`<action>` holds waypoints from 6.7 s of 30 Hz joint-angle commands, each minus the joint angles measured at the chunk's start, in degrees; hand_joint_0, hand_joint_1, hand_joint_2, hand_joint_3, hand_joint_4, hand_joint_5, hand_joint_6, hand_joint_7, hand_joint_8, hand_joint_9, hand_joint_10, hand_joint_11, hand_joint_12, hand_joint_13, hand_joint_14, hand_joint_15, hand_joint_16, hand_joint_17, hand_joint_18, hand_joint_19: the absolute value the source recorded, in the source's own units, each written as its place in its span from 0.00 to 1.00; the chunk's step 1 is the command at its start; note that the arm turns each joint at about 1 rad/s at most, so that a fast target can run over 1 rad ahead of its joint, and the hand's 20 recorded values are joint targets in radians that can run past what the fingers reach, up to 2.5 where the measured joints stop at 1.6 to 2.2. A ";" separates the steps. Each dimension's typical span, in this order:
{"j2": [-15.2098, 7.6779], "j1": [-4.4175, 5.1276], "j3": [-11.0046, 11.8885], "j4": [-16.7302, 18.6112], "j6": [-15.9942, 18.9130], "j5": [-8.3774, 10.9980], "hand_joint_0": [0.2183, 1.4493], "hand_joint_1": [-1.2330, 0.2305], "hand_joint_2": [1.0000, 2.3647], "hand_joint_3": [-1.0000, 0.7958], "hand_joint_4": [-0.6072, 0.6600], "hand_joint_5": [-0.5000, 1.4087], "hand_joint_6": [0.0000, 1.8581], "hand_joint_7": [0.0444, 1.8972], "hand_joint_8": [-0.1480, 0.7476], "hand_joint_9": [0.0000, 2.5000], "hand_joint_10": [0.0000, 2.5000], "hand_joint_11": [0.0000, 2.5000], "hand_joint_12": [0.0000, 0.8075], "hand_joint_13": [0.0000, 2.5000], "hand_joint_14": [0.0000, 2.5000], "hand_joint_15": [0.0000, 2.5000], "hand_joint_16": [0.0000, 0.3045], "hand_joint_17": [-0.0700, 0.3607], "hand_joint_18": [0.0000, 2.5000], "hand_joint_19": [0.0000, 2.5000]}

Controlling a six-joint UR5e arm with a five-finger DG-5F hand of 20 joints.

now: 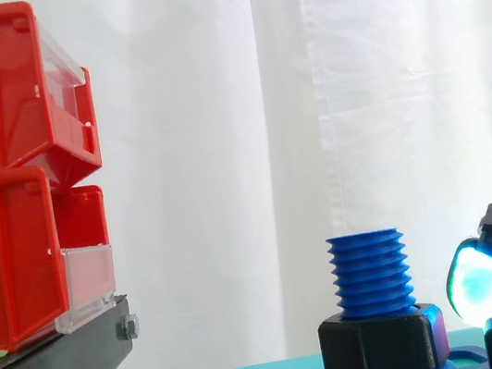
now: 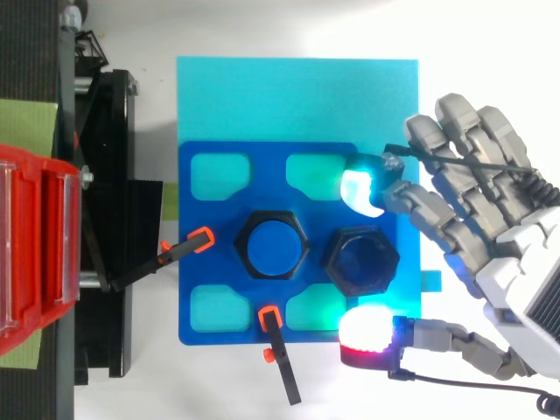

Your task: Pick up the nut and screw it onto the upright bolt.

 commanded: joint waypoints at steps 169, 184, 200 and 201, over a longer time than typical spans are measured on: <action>-1.50 -12.35 14.24 -25.09 10.46 -31.28 0.24 0.42 0.00 0.28 0.67 0.17 0.27 0.62 0.49 0.15 0.00 0.00 0.42 0.12 0.00 0.00 0.18 0.44 0.11 0.00; -1.50 -12.79 14.24 -25.00 10.46 -31.55 0.24 0.42 0.00 0.28 0.67 0.17 0.27 0.61 0.49 0.15 0.00 0.00 0.42 0.13 0.00 0.00 0.18 0.44 0.11 0.00; -1.50 -13.32 14.24 -24.92 10.11 -32.69 0.16 0.57 0.00 0.28 0.64 0.14 0.27 0.40 0.47 0.08 0.00 0.00 0.50 0.03 0.00 0.00 0.22 0.52 0.00 0.00; -1.50 -13.32 14.33 -24.92 10.20 -32.69 0.16 0.57 0.00 0.28 0.63 0.14 0.27 0.39 0.47 0.08 0.00 0.00 0.50 0.01 0.00 0.00 0.23 0.52 0.00 0.00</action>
